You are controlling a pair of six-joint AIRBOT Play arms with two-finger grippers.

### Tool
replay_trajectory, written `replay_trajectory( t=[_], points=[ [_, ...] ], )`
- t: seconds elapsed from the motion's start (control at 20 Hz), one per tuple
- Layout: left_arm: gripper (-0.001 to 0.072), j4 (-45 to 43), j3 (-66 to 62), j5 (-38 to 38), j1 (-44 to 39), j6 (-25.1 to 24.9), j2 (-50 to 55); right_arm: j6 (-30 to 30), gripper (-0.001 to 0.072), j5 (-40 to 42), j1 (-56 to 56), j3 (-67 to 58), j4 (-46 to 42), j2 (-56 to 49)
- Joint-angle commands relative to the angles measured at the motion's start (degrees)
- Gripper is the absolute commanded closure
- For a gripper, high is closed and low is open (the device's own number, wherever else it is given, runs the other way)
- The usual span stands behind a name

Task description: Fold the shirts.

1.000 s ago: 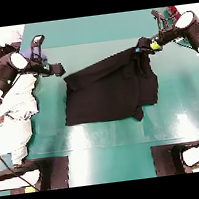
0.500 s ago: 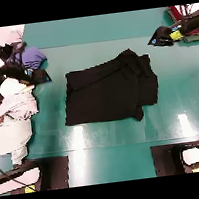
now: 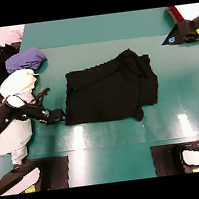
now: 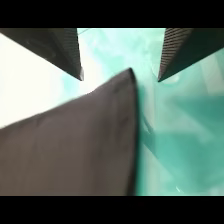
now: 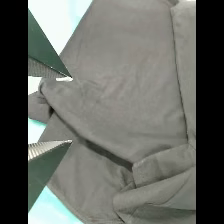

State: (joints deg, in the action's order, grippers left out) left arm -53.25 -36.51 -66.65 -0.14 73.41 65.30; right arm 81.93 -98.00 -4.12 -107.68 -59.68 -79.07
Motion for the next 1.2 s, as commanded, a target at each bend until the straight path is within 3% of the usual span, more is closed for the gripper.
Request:
replay_trajectory(
  t=[0.0,0.2,0.25,0.3,0.35,0.6,0.8,1.15],
  points=[
    [0.0164,2.14,3.45,4.55,-4.31,-1.33,-0.55,0.59,0.0281,-1.25,0.07,0.11,-0.04,2.58],
    [0.0166,2.05,3.61,5.99,-5.42,0.28,-0.55,0.74,0.0281,1.22,0.83,10.86,-0.07,6.97],
    [0.0261,2.38,3.58,6.34,-5.42,0.28,-0.55,0.74,0.0281,3.23,1.49,15.43,-0.04,8.83],
    [0.05,2.71,3.54,6.88,-5.42,0.13,-0.55,0.74,0.0281,5.99,2.84,20.98,-0.07,11.28],
    [0.0684,3.17,3.19,7.3,-5.42,0.07,-0.57,0.76,0.0281,8.13,4.61,26.53,-0.04,13.64],
    [0.0681,3.1,-5.97,5.55,-5.4,0.09,-2.23,0.72,0.025,14.45,20.11,58.88,0.07,20.41],
    [0.0681,3.17,-11.61,5.62,-5.42,0.13,-2.75,-3.85,0.0251,28.13,22.32,75.87,5.11,20.26],
    [0.0681,3.15,-11.87,4.0,-5.42,0.28,-2.73,-9.44,0.025,37.03,14.73,74.25,17.53,8.24]
  ],
)
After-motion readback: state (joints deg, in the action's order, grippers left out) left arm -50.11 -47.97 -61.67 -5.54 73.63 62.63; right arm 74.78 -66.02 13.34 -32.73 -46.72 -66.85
